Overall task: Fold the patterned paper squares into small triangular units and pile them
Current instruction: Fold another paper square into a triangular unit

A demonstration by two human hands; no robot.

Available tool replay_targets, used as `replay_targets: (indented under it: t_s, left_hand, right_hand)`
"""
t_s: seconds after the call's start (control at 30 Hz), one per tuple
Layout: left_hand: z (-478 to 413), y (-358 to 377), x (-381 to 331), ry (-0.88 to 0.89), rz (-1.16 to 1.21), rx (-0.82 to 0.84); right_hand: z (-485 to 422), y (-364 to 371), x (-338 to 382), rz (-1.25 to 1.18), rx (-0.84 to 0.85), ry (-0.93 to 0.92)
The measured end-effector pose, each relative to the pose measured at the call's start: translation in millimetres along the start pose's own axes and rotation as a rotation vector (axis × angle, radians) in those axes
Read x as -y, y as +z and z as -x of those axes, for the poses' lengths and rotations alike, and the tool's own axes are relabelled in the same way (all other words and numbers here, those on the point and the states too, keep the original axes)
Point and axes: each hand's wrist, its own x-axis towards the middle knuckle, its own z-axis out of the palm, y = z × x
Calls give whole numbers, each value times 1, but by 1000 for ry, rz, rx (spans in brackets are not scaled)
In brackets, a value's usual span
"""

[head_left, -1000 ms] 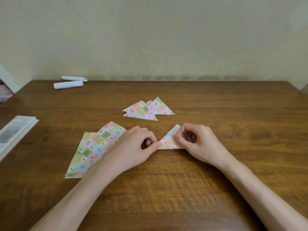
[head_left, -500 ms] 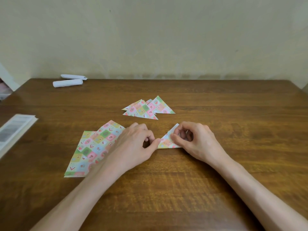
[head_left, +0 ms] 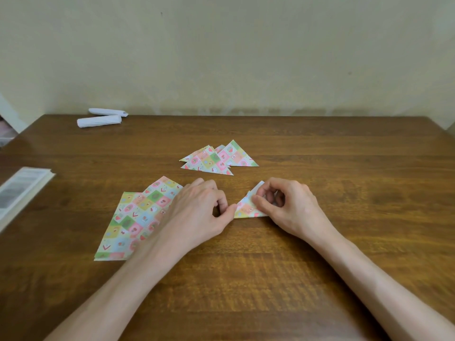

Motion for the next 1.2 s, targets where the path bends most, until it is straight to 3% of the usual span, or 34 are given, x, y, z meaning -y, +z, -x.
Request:
replay_targets:
  t_s: [0.8, 1.2]
  left_hand:
    - [-1, -4, -5, -45, -5, 14]
    - [1, -14, 7, -44, 75, 138]
  right_hand:
    - [5, 0, 0, -13, -90, -89]
    - [3, 1, 0, 30, -97, -71]
